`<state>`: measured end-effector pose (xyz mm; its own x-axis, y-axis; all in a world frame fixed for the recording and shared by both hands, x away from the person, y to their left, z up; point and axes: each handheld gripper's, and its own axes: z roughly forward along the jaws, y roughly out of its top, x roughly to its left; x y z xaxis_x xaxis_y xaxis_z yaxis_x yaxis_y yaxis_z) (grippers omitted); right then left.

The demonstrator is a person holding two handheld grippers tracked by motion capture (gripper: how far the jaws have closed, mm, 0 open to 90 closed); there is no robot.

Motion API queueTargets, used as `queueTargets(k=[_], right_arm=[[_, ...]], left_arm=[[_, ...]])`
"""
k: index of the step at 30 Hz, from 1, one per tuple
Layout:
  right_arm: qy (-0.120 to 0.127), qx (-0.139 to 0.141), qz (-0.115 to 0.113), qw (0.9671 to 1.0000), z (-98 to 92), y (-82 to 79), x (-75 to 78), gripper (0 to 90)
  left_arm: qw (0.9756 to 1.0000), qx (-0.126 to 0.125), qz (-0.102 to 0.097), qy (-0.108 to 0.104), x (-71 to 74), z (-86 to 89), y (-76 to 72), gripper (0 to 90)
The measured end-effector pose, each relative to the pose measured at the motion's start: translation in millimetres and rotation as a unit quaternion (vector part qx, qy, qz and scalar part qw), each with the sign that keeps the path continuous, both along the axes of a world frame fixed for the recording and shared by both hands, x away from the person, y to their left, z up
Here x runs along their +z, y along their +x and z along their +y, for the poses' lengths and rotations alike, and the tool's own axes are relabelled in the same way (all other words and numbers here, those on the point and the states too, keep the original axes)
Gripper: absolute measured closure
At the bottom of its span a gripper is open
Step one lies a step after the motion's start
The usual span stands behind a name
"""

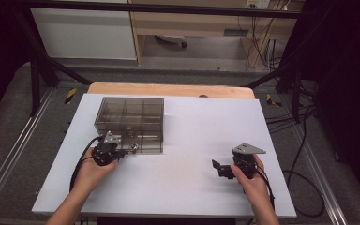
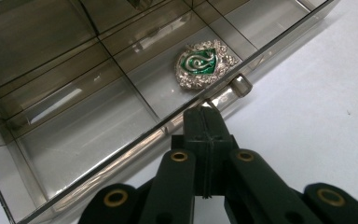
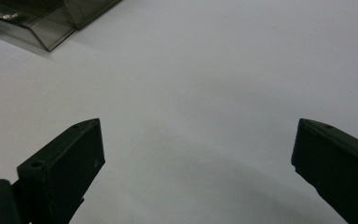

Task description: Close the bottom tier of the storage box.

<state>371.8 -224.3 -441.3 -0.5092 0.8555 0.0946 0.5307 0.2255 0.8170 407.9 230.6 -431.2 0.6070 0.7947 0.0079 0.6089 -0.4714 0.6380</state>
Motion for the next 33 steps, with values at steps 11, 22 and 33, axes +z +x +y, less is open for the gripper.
queueTargets(k=[11, 22, 33], right_arm=[[0.0, 0.0, -0.002, 1.0, 0.1, -0.3, 0.2, 2.8], [-0.002, 0.001, -0.003, 1.0, 0.2, -0.3, -0.1, 2.8], [0.001, -0.001, -0.002, 1.0, 0.1, -0.4, 0.5, 2.8]], left_arm=[[1.0, 0.001, -0.003, -0.002, -0.3, 0.4, 2.4, 90.0], [0.9999, 0.006, -0.007, -0.005, -0.8, 1.2, 6.2, 90.0], [0.9999, 0.01, -0.01, 0.001, 0.0, 0.6, 11.3, 90.0]])
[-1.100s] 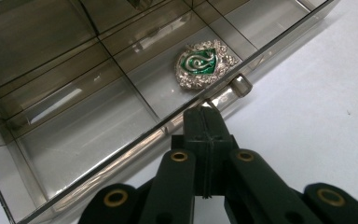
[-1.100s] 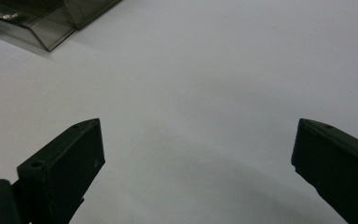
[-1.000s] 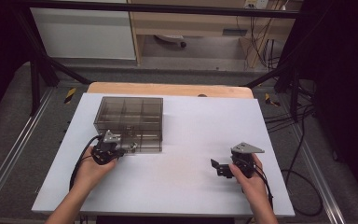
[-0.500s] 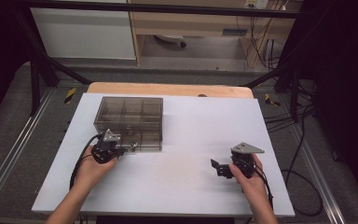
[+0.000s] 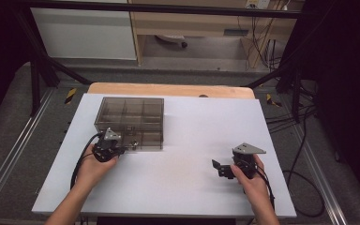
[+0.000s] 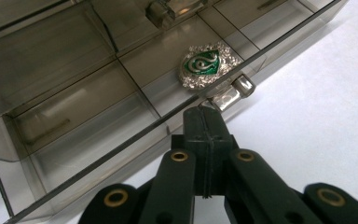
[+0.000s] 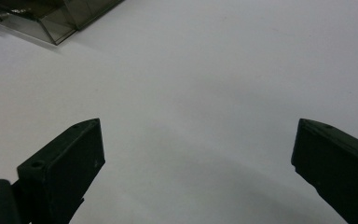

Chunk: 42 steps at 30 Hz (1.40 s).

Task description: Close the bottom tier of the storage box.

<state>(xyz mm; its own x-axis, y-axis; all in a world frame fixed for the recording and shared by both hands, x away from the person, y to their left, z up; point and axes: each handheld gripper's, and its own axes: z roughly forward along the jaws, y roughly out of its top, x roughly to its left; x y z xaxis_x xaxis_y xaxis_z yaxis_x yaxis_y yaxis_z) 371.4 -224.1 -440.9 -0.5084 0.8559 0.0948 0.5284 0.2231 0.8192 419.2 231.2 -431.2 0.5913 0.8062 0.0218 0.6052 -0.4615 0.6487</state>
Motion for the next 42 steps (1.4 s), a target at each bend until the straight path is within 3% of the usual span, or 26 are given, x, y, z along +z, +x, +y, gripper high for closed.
queueTargets(k=[42], right_arm=[[-0.005, 0.002, 0.001, 1.0, 0.6, 1.4, -1.5, 2.8]], left_arm=[[0.9995, 0.027, -0.014, -0.008, -4.6, -0.4, 15.8, 90.0]])
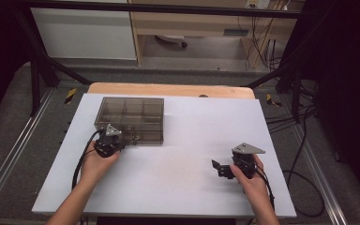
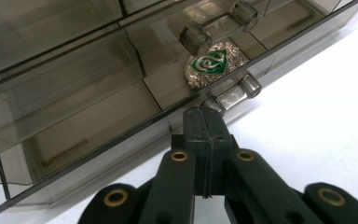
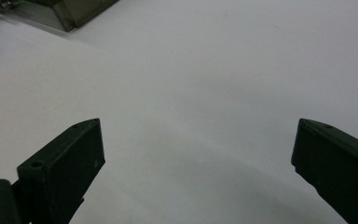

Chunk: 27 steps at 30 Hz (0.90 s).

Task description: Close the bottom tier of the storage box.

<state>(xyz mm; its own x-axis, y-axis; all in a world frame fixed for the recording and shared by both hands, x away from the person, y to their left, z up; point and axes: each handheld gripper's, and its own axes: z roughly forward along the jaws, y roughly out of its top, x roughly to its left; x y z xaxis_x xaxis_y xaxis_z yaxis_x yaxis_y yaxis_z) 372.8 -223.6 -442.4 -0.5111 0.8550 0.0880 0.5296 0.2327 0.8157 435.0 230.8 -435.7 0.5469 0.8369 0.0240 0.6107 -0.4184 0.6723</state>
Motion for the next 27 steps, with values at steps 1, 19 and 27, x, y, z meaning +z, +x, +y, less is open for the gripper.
queueTargets(k=[1, 19, 27], right_arm=[[0.0, 0.0, 0.0, 1.0, 0.0, 0.0, 0.1, 2.8], [0.0, 0.0, 0.0, 1.0, -0.9, -0.3, 0.6, 2.8], [0.0, 0.0, -0.001, 1.0, -1.3, -0.1, 0.7, 2.8]], left_arm=[[1.0, 0.001, -0.001, 0.0, -0.2, 0.0, 0.3, 90.0], [0.9999, 0.013, -0.004, 0.0, -5.1, 0.7, 5.9, 90.0], [0.9998, 0.017, -0.004, 0.005, -7.9, 0.0, 8.1, 90.0]])
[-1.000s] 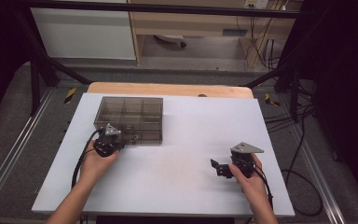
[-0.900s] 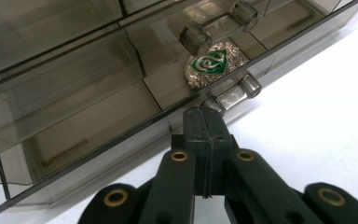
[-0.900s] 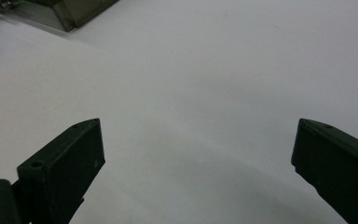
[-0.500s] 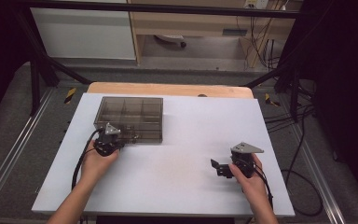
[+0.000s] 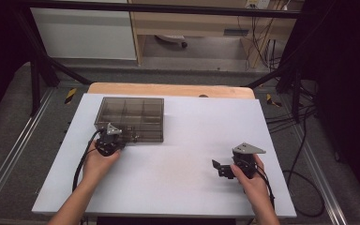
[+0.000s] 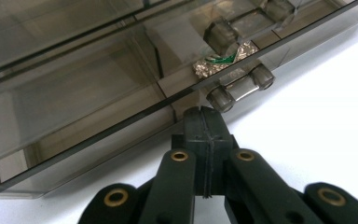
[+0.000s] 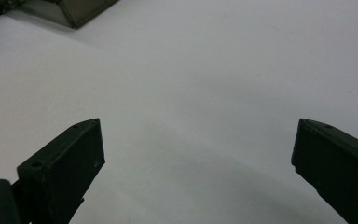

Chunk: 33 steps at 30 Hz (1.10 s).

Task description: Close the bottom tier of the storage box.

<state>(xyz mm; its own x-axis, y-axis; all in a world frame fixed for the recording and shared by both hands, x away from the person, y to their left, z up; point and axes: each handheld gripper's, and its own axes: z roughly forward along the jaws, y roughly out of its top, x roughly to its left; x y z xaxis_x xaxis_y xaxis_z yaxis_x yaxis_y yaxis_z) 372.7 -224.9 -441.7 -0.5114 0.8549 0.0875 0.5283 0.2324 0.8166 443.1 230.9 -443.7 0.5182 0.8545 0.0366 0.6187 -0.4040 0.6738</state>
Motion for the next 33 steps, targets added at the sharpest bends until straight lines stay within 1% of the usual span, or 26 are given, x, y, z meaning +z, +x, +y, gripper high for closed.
queueTargets(k=[10, 26, 33], right_arm=[[0.0, -0.001, 0.0, 1.0, -0.3, 0.0, 0.0, 2.7], [0.0, -0.001, 0.001, 1.0, -0.5, 0.3, 0.0, 2.7], [-0.001, -0.001, 0.001, 1.0, -0.4, 0.3, 0.0, 2.7]], left_arm=[[0.9999, 0.01, -0.008, -0.007, -1.7, -0.9, 2.7, 90.0], [0.9998, 0.014, -0.014, -0.007, -2.5, -1.6, 3.0, 90.0], [0.9996, 0.018, -0.021, -0.005, -3.6, -2.9, 1.4, 90.0]])
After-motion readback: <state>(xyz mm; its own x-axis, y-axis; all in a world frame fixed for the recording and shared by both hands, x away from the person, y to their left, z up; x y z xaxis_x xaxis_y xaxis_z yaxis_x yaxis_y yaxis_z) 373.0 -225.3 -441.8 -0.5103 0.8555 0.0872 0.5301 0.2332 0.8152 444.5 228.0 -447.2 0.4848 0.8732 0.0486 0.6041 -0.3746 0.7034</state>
